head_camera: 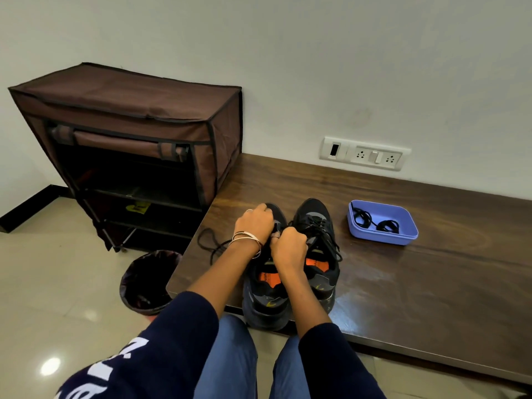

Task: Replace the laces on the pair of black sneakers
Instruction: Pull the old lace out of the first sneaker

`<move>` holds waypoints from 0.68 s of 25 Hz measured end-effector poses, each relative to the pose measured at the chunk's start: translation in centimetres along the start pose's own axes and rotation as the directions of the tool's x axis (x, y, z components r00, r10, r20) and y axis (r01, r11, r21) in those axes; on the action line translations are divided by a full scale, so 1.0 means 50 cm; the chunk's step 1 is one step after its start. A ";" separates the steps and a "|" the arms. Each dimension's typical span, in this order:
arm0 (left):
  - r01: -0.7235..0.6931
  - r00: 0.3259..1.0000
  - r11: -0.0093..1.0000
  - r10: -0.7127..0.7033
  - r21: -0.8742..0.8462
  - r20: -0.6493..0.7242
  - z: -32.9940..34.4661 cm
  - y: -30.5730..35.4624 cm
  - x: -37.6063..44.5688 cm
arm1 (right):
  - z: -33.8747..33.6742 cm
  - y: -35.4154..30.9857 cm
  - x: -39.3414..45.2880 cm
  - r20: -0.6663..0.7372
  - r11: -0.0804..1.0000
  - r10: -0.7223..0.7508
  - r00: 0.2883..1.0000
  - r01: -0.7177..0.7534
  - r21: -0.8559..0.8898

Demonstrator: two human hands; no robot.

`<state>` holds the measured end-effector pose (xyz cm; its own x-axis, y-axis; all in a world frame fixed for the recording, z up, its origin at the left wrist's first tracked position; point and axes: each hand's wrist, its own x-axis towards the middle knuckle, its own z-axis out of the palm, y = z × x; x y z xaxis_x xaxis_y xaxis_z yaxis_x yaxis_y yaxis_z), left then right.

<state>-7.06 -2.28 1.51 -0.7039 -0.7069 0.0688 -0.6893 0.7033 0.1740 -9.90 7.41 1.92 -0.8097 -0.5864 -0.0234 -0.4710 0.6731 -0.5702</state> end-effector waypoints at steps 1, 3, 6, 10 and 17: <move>0.117 0.993 0.981 -0.120 -0.156 -0.006 -0.003 -0.005 -0.003 | 0.004 -0.001 -0.003 0.001 1.000 -0.006 1.000 0.006 -0.017; 0.384 0.895 0.651 -0.438 -0.655 0.090 -0.008 -0.026 -0.003 | 0.010 -0.003 -0.010 -0.008 0.999 -0.016 1.000 0.016 -0.037; 0.258 0.727 -0.382 -0.529 -0.888 0.439 -0.017 -0.051 -0.016 | 0.009 -0.005 -0.012 0.000 1.000 -0.001 1.000 0.001 -0.031; 0.521 0.688 0.248 -0.688 -0.817 0.230 -0.011 -0.055 -0.029 | 0.007 -0.002 -0.011 0.018 0.999 0.025 1.000 -0.025 -0.027; -0.035 0.996 0.999 0.036 0.013 -0.084 0.009 -0.012 -0.018 | 0.011 0.002 -0.010 -0.061 0.999 0.039 0.997 -0.039 0.003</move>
<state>-6.06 -2.03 0.89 -0.7116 -0.6847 0.1575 -0.6661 0.7288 0.1587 -9.33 7.55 1.42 -0.8472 -0.5312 0.0042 -0.4379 0.6939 -0.5716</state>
